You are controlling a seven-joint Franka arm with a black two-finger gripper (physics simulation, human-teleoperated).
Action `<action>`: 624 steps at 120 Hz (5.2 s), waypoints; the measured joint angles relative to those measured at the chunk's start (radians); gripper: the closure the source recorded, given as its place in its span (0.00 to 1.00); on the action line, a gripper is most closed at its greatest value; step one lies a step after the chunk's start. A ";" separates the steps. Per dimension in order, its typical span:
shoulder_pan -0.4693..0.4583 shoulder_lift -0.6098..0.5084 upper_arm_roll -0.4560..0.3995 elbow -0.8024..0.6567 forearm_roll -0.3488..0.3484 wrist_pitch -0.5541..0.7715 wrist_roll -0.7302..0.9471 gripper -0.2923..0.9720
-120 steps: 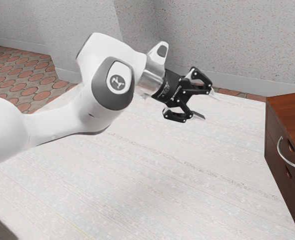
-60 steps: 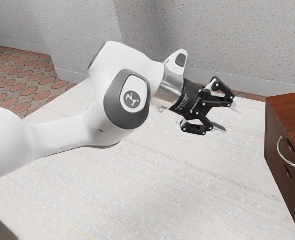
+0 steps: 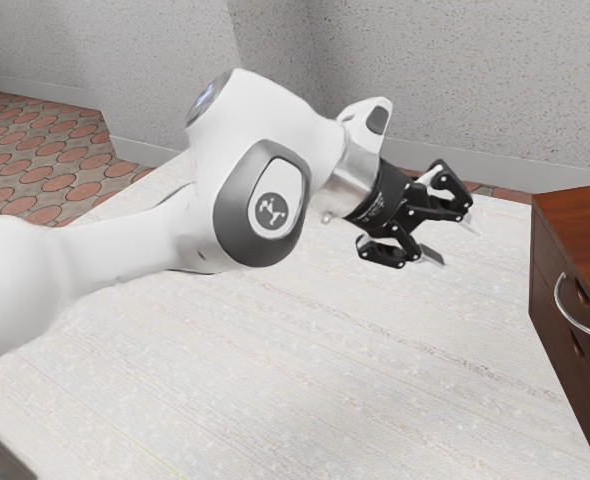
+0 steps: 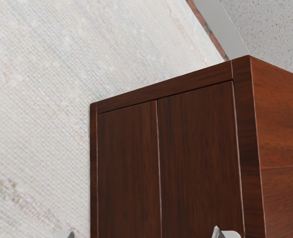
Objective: Pull the drawer handle with one arm to open the drawer
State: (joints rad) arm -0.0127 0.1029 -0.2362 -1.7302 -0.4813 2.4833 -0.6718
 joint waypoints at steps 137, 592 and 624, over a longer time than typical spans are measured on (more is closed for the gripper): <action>-0.077 0.131 -0.018 0.160 0.228 -0.147 -0.333 0.63; -0.118 -0.081 0.041 -0.151 0.227 -0.077 -0.431 0.78; -0.116 -0.127 0.054 -0.204 0.227 -0.078 -0.431 0.78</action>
State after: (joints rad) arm -0.1285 -0.0243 -0.1824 -1.9338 -0.2547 2.4050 -1.1029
